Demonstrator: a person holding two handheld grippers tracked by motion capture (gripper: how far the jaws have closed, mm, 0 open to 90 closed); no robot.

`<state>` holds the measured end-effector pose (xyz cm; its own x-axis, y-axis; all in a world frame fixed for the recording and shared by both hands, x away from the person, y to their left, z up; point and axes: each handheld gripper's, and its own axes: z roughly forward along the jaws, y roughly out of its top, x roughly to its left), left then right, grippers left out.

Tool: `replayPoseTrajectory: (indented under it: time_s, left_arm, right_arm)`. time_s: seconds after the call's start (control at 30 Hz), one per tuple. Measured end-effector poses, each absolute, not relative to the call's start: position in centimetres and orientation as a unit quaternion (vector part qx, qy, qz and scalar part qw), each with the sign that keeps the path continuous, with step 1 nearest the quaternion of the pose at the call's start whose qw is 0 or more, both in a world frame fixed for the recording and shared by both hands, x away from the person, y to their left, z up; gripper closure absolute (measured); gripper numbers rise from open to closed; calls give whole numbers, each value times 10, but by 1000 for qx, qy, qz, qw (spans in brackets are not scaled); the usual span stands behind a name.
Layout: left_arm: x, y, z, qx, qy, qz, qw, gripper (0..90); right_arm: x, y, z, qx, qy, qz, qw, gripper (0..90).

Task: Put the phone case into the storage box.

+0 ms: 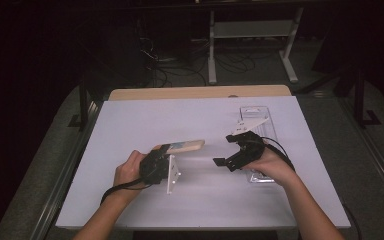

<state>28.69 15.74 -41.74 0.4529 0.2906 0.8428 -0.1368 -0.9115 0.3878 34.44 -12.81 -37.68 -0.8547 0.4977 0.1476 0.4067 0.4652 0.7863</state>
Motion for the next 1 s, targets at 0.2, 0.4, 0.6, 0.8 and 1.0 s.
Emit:
replayPoseTrajectory:
  time_s: [0.2,0.4,0.6,0.8,1.0]
  left_arm:
    - [289,159,-414,836,77,495,226,791]
    - [293,161,-412,837,96,481,242,791]
    - [296,165,-407,842,141,443,273,791]
    - [299,169,-403,846,174,407,298,791]
    - [302,170,-402,846,194,386,312,791]
  right_arm:
    - [345,-129,-377,265,854,445,53,23]
    - [345,-129,-377,264,854,445,56,23]
    - [345,-129,-377,265,854,444,57,23]
    - [345,-130,-376,268,853,445,60,23]
    - [345,-130,-376,268,851,448,60,23]
